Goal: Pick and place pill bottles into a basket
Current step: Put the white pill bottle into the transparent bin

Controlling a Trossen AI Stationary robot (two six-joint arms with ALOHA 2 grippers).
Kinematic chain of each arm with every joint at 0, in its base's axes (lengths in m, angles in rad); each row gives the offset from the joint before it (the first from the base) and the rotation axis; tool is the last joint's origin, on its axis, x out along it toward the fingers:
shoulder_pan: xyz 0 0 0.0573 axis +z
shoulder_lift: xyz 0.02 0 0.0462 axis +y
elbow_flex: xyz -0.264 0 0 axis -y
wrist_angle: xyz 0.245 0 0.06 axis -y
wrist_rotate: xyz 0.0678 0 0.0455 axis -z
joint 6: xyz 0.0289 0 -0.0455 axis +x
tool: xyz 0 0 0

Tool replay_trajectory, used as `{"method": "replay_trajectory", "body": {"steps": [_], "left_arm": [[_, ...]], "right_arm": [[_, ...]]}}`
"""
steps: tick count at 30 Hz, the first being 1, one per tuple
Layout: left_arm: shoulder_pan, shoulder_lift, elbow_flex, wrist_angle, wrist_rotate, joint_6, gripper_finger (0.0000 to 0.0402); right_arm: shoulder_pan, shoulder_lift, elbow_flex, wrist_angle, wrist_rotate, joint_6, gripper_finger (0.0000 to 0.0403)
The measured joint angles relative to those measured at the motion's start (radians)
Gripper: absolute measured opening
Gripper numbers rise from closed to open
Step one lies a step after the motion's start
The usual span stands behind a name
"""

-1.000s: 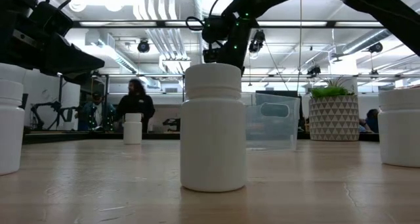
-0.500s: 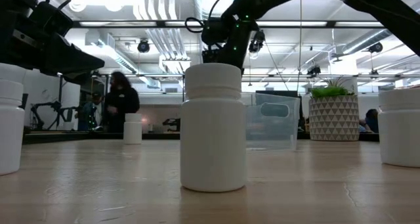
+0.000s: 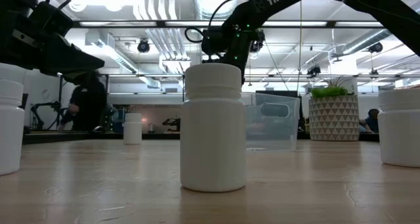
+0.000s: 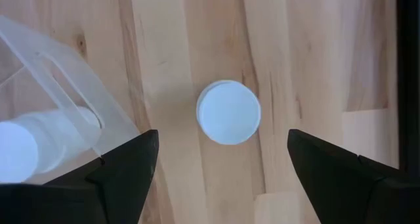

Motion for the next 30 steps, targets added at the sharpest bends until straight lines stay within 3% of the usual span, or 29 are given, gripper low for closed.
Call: {"method": "replay_trajectory", "body": {"steps": [30], "left_arm": [[0.0, 0.0, 0.0, 0.001, 0.0, 0.0, 0.0]], "right_arm": [[0.005, 0.0, -0.035, 0.123, -0.026, -0.018, 0.0327]]}}
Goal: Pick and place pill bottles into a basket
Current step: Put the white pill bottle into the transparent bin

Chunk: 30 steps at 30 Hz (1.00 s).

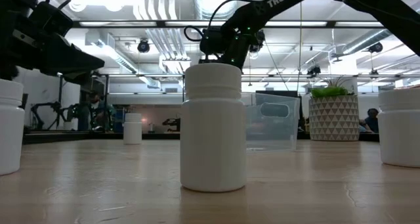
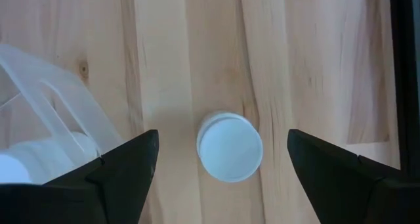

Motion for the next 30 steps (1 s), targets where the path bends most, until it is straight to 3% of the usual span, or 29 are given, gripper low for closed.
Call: {"method": "replay_trajectory", "body": {"steps": [30], "left_arm": [[0.0, 0.0, 0.0, 0.0, 0.0, -0.001, 0.0]], "right_arm": [[-0.001, 0.02, -0.049, 0.023, 0.008, -0.006, 0.0327]]}}
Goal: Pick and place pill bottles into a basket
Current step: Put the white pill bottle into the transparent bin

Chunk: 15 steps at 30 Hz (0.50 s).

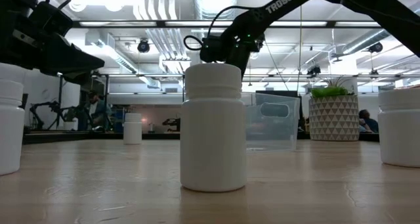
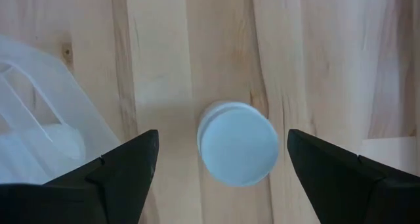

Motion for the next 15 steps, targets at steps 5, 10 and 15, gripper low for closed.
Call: {"method": "replay_trajectory", "body": {"steps": [5, 10, 15], "left_arm": [[0.0, 0.0, 0.0, 0.0, 0.0, 0.0, 0.0], [0.0, 0.0, 0.0, 0.0, 0.0, 0.0, 0.0], [0.0, 0.0, 0.0, 0.0, 0.0, 0.0, 0.0]], "right_arm": [[0.0, 0.0, -0.001, 0.004, 0.001, -0.001, 0.0314], [0.0, 0.0, -0.001, 0.0, 0.001, -0.001, 0.0231], [0.0, 0.0, -0.001, -0.002, 0.001, -0.006, 0.0141]]}}
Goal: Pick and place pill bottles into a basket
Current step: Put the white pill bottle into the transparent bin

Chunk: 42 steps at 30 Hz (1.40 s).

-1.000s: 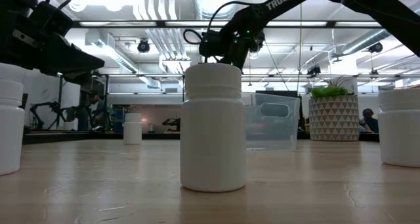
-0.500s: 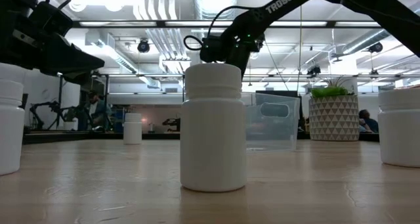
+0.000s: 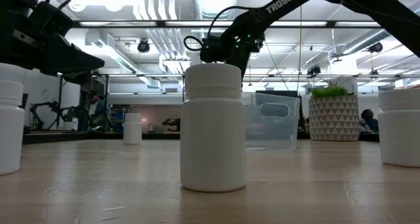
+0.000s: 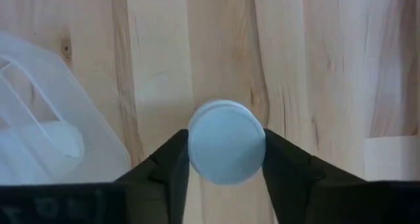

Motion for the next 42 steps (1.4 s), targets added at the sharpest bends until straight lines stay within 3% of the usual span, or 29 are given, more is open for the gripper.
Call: {"method": "replay_trajectory", "body": {"steps": [6, 21, 42], "left_arm": [[0.0, 0.0, 0.0, 0.0, 0.0, 0.0, 0.0], [0.0, 0.0, 0.0, 0.0, 0.0, 0.0, 0.0], [0.0, 0.0, 0.0, 0.0, 0.0, 0.0, 0.0]], "right_arm": [[-0.002, -0.012, 0.059, -0.104, 0.002, -0.015, 0.0142], [0.03, -0.018, 0.497, -0.587, -0.031, 0.056, 0.0142], [0.282, -0.019, 0.503, -0.711, -0.061, 0.2, 0.0142]]}}
